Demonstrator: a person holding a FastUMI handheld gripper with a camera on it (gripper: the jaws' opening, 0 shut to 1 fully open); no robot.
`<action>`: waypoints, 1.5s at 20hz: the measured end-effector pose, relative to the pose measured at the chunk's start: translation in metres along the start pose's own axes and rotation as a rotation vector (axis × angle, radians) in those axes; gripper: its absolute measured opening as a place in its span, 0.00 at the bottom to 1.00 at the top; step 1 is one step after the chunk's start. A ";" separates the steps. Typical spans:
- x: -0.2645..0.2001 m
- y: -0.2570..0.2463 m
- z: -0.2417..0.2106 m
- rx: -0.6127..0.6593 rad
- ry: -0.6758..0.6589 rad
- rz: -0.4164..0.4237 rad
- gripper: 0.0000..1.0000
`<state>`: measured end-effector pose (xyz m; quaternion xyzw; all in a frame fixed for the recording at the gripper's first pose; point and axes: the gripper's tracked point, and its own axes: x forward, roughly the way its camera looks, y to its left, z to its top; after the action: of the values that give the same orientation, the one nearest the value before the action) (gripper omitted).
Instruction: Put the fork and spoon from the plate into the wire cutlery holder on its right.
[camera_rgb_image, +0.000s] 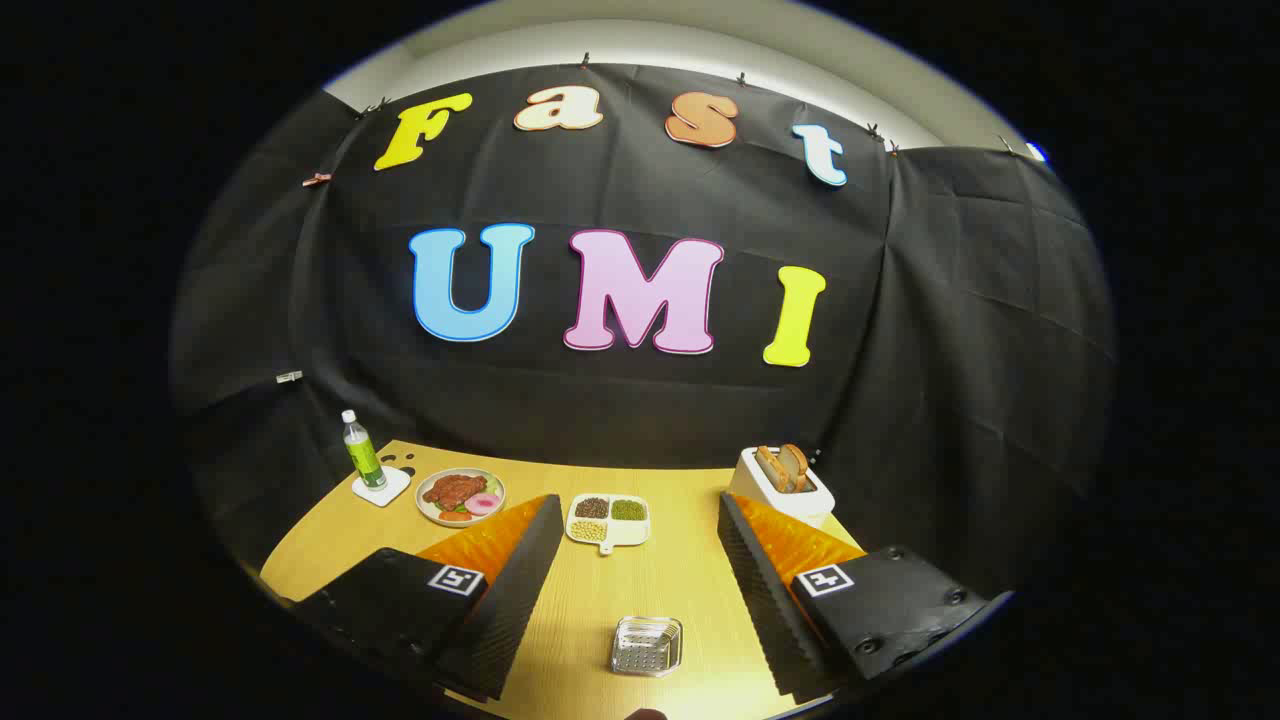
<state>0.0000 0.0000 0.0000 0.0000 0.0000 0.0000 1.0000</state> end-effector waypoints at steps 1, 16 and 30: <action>0.000 0.001 0.000 -0.001 0.003 0.002 0.97; -0.001 0.003 -0.003 -0.004 0.009 0.002 0.97; 0.000 0.079 -0.098 -0.065 0.284 0.061 0.95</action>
<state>0.0003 0.0787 -0.0975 -0.0325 0.1413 0.0306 0.9890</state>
